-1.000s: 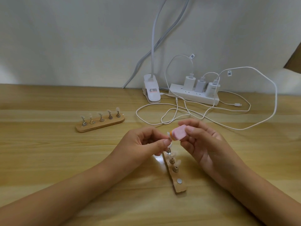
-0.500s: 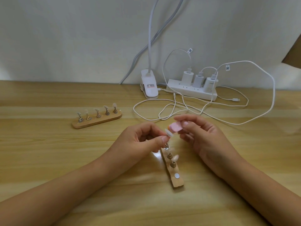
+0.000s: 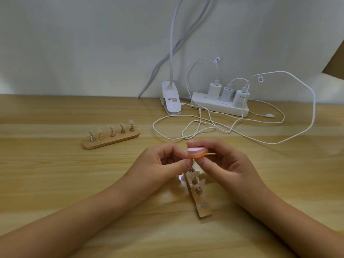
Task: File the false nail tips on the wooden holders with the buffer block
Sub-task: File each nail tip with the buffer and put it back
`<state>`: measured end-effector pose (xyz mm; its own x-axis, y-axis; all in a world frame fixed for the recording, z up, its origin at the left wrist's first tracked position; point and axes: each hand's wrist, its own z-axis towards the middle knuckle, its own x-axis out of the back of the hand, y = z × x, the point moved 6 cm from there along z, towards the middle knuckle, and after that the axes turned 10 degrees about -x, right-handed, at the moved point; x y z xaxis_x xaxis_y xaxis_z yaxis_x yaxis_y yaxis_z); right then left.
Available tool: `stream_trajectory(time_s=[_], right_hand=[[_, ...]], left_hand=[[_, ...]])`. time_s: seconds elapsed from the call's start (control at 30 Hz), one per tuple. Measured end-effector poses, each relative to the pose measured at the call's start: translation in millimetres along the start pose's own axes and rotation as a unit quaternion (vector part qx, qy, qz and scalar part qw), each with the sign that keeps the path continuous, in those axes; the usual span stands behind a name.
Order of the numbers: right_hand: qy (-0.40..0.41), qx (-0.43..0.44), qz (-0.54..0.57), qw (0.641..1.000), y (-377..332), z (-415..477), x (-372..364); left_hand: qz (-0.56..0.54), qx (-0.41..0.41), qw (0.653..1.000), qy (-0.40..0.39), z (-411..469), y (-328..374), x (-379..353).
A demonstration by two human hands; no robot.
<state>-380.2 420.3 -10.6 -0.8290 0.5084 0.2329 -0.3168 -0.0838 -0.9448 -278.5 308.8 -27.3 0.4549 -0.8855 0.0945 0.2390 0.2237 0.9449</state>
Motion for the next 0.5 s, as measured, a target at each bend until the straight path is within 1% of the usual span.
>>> stream_trajectory(time_s=[0.07, 0.13, 0.27, 0.33, 0.4, 0.5], right_hand=[[-0.001, 0.042, -0.074, 0.996, -2.9, -2.4, -1.6], [0.006, 0.053, -0.096, 0.994, -4.7, -3.3, -1.0], [0.060, 0.004, -0.039, 0.997, -0.5, -0.5, 8.9], [0.070, -0.027, -0.002, 0.997, 5.2, 1.4, 11.4], [0.051, -0.054, 0.026, 0.997, 10.0, 2.5, 9.6], [0.012, -0.067, 0.027, 0.997, 11.1, 2.6, 4.7]], left_hand=[[0.004, 0.001, 1.000, 0.007, 0.7, -1.2, 1.6], [0.001, 0.004, 1.000, 0.008, 0.8, -0.7, 1.6], [-0.010, 0.009, 1.000, 0.011, 0.5, 0.2, 1.4], [-0.012, 0.012, 1.000, 0.013, 0.5, -0.9, 1.9], [-0.014, 0.014, 1.000, 0.009, 0.7, -1.0, 1.2], [-0.017, 0.013, 1.000, 0.008, 0.7, -0.9, 1.0]])
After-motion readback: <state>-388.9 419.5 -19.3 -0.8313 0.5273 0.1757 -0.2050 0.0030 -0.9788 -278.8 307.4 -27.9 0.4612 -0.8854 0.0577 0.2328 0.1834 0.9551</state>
